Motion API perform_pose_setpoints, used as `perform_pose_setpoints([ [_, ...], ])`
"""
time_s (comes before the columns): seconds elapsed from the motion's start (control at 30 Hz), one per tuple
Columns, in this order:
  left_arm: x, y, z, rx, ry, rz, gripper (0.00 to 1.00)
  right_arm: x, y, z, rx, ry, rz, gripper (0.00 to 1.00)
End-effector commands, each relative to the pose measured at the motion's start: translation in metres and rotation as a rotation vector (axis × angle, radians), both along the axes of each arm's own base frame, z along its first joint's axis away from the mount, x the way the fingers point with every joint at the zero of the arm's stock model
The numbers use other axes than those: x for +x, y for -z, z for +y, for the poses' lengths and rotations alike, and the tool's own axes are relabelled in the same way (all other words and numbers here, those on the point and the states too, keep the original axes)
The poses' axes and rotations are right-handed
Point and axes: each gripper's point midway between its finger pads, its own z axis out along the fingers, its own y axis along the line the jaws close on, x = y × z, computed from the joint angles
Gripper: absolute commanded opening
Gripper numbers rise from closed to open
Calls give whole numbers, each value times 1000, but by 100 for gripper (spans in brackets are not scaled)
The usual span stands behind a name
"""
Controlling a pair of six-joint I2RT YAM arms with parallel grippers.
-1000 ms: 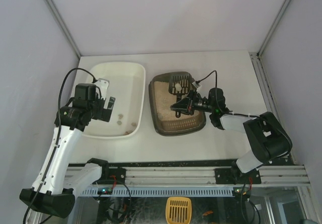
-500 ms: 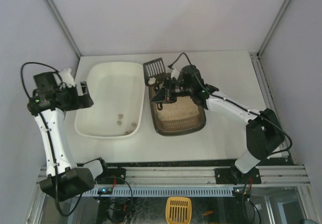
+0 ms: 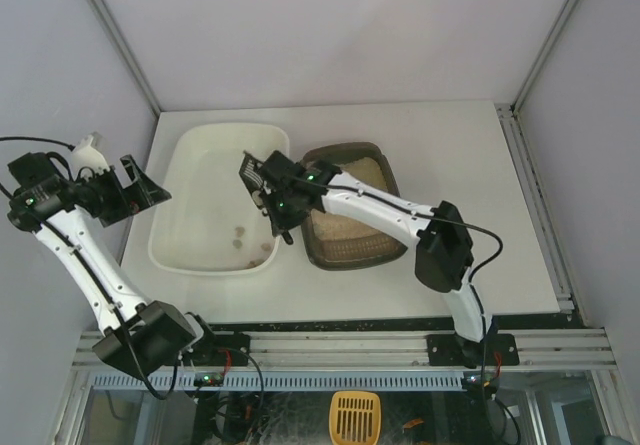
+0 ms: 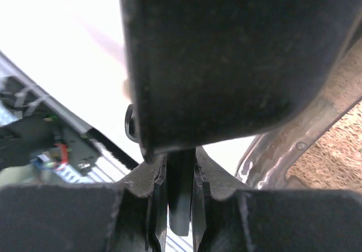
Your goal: Clean the litter box
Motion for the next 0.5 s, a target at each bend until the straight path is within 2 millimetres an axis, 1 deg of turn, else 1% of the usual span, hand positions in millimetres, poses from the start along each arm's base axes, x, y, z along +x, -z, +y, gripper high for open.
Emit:
perform_pose_setpoints([
  [0.0,3,-22,0,-42,-7,-94,95,5,1,-27,-273,-33,-217,0],
  [0.13,6,-23,8,-13,-50,-120,96,-1,-4,-22,-389,-75,-405,0],
  [0.3,8,-21,9,-29,-53,-116,96,-4,-14,-22,-478,-80,-565,0],
  [0.4,10,-18,11,-39,-63,-103,95,-7,-21,-16,-515,-98,-672,0],
  [0.47,11,-16,15,-34,-73,-93,95,-9,-24,-12,-522,-106,-710,0],
])
